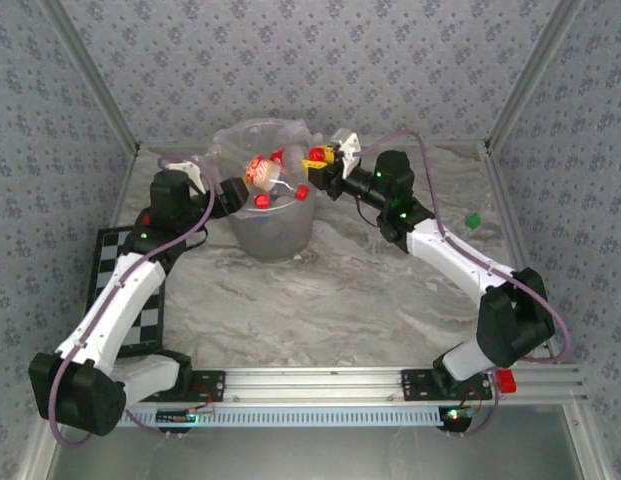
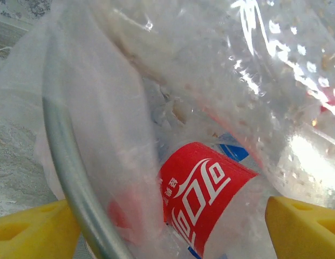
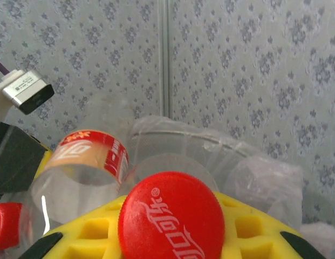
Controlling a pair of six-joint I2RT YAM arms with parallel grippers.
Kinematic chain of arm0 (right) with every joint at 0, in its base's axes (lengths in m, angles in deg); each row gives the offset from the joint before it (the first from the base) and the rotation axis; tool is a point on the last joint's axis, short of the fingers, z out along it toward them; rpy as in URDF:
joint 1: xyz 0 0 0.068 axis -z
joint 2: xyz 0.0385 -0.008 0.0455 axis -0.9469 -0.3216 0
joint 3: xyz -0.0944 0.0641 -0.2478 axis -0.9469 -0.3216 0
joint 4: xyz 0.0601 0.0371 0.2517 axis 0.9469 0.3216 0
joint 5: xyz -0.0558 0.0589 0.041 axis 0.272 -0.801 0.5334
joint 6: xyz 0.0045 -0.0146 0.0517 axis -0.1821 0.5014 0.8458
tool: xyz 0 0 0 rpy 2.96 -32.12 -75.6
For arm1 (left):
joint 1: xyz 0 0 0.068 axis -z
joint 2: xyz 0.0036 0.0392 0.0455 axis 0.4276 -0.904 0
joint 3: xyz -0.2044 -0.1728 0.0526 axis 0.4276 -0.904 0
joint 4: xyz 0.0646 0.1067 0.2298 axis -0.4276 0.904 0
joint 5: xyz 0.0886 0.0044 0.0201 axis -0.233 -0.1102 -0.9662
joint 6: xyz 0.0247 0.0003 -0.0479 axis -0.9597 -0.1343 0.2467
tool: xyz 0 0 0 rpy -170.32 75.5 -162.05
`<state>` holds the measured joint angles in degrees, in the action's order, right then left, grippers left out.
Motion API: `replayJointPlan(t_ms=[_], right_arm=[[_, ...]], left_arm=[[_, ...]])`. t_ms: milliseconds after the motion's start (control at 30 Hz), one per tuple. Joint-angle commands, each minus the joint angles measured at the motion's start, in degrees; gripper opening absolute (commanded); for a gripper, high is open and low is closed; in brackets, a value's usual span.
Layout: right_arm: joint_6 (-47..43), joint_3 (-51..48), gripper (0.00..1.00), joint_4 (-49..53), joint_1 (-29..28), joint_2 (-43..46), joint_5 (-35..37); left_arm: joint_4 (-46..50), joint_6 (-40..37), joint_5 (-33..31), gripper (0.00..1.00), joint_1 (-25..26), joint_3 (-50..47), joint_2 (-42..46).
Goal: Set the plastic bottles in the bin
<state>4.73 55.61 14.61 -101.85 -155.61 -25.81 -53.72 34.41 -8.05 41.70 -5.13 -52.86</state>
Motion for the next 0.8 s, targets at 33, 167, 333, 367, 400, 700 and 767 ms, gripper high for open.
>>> replayJointPlan(t_ms=[33,167,333,367,400,700,767], right_arm=[[0.33,-0.38,0.13,15.20,-1.85,-1.43,-1.34],[-2.13,2.23,0.48,21.39,-1.60,1.13,0.32],[-6.64,9.78,0.76,33.04,-1.49,5.11,1.70],[-7.57,11.11,0.81,35.16,-1.32,5.87,1.72],[-8.56,12.22,0.83,37.22,-1.31,6.58,1.88],[-11.76,15.69,0.85,43.64,0.19,13.69,7.79],[-10.44,15.90,0.85,43.92,0.95,14.37,7.68]], left_arm=[[-2.08,-0.14,3.51,0.88,0.14,2.38,-0.69],[0.83,-1.73,3.30,0.88,0.08,4.56,0.52],[7.22,-5.55,1.00,0.89,-0.60,8.51,2.69],[8.35,-6.25,0.53,0.89,-0.79,9.29,3.07],[9.41,-7.04,0.10,0.89,-0.98,10.11,3.31],[13.80,-11.85,-1.60,0.88,-1.53,21.06,-0.99],[13.88,-12.25,-1.39,0.88,-1.51,24.97,-4.33]])
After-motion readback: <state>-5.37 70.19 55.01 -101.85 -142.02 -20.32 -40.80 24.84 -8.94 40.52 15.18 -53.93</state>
